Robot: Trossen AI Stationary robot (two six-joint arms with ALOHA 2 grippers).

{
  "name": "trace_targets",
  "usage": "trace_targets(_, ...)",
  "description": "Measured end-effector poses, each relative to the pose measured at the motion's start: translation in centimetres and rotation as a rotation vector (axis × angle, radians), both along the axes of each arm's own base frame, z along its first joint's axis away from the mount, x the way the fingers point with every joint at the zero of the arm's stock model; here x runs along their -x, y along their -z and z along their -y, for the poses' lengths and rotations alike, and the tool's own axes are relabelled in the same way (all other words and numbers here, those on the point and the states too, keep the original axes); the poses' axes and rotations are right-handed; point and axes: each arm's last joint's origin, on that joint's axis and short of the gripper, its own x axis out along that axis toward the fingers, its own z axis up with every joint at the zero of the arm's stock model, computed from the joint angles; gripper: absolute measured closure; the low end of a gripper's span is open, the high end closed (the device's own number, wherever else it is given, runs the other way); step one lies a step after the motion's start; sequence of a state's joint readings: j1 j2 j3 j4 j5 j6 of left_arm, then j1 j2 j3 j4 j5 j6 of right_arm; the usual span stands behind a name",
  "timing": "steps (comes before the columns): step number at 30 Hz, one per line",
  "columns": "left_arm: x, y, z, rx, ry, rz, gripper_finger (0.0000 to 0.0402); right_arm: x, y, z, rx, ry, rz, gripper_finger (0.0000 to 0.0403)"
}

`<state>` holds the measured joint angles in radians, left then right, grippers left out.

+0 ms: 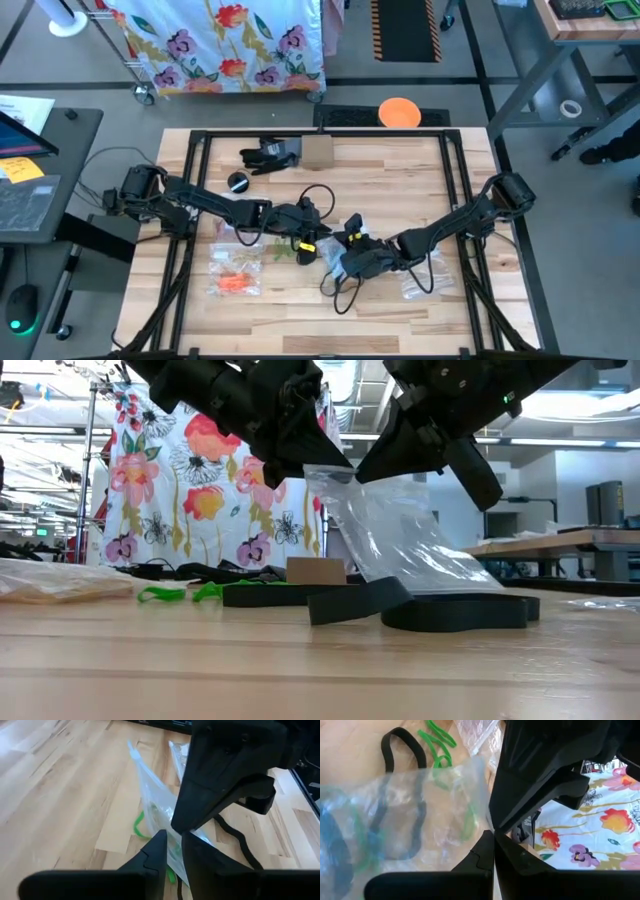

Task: Sort rubber bands
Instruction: Open the transparent zip bag

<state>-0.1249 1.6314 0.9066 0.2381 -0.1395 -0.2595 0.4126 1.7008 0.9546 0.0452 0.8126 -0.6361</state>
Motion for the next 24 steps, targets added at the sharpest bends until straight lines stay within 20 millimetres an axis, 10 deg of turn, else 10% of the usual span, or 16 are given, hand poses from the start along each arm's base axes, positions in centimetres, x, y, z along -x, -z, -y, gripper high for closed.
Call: trace_targets(24, 0.16, 0.3, -0.03, -0.011, -0.002, -0.034, 0.0301, 0.0, 0.0, -0.01, -0.016, 0.005, 0.007, 0.0403)
